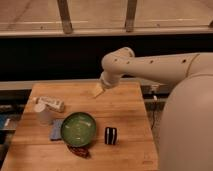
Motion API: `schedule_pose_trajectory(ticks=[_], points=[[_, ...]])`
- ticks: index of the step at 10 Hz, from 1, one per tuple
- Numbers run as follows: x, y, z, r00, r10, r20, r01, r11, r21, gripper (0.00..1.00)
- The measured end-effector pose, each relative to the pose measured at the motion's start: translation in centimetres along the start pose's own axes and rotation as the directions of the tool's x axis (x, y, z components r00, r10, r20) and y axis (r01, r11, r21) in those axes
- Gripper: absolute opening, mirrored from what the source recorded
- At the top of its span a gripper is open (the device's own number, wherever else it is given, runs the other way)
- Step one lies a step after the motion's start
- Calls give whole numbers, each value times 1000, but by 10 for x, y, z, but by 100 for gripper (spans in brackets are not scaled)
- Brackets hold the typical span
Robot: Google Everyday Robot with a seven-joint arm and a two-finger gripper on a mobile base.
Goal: Place the ceramic cup over the eraser
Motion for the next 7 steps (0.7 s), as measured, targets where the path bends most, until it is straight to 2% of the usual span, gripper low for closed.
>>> schedule_pose_trajectory(ticks=[2,7], points=[[3,-7,-1,1000,6,-1,-6,1000,9,80],[0,-1,-1,1000,-2,2,2,1000,14,80]])
